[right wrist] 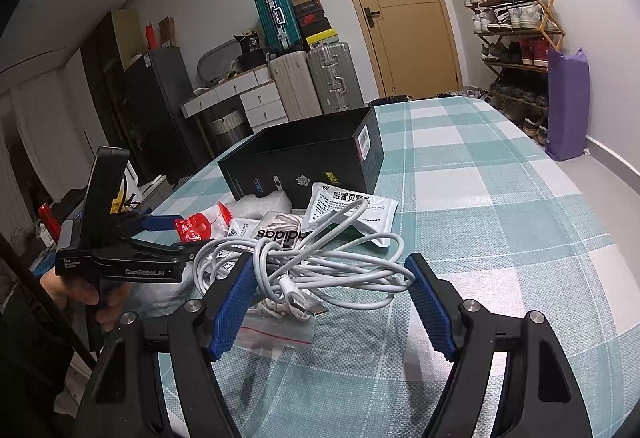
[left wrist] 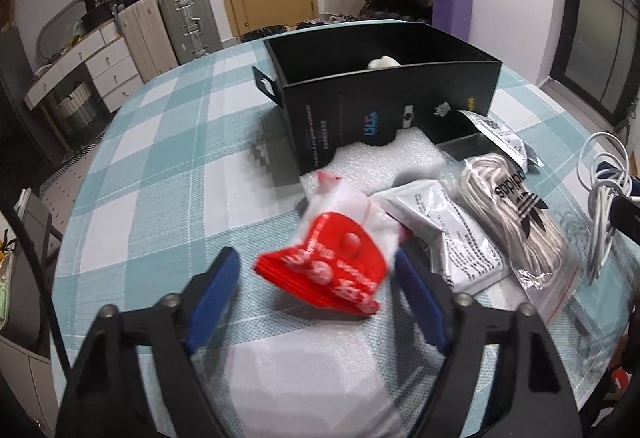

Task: Organize soft objects
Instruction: 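Grasp the white cable bundle with the right gripper while the left gripper grasps the red packet, then carry the red packet and white cable over the black box with both grippers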

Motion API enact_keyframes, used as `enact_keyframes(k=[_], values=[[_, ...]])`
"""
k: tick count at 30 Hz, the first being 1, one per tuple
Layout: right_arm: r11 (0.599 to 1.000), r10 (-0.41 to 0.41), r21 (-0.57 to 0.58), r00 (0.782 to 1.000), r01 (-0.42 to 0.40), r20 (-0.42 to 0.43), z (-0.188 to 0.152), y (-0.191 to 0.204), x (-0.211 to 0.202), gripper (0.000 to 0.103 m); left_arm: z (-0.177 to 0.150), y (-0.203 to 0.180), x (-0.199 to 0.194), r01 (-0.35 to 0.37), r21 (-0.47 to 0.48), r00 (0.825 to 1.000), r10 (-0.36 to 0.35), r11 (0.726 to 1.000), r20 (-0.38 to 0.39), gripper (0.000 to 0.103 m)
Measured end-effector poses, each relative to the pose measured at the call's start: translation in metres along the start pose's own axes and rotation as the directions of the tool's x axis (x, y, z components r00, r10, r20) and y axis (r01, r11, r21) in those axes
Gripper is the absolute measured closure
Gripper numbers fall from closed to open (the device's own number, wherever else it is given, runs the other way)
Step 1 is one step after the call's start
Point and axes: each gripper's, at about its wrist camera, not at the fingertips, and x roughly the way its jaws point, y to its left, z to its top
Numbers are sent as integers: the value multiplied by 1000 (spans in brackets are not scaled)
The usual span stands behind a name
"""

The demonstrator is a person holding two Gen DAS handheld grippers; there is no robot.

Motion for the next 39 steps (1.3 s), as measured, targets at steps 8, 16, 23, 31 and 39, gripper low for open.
enact_keyframes(k=[8, 16, 23, 31, 39], values=[[1000, -1, 3, 1000, 1, -5, 0, 2, 0, 27, -7, 9, -9, 90, -70, 996, -89, 994, 18, 74], [1000, -5, -13, 1000, 5, 2, 3, 8, 1, 27, -10, 19, -25, 133, -114, 990, -125, 985, 72, 80], [999, -8, -35, 1000, 8, 18, 7, 14, -3, 27, -11, 20, -38, 145, -116, 985, -132, 983, 112, 83], [998, -15, -57, 999, 17, 43, 16, 20, -10, 27, -8, 20, -57, 156, -111, 976, -135, 982, 172, 83], [997, -27, -76, 998, 32, 64, 30, 22, -13, 27, -1, 16, -71, 159, -104, 968, -134, 982, 214, 83]])
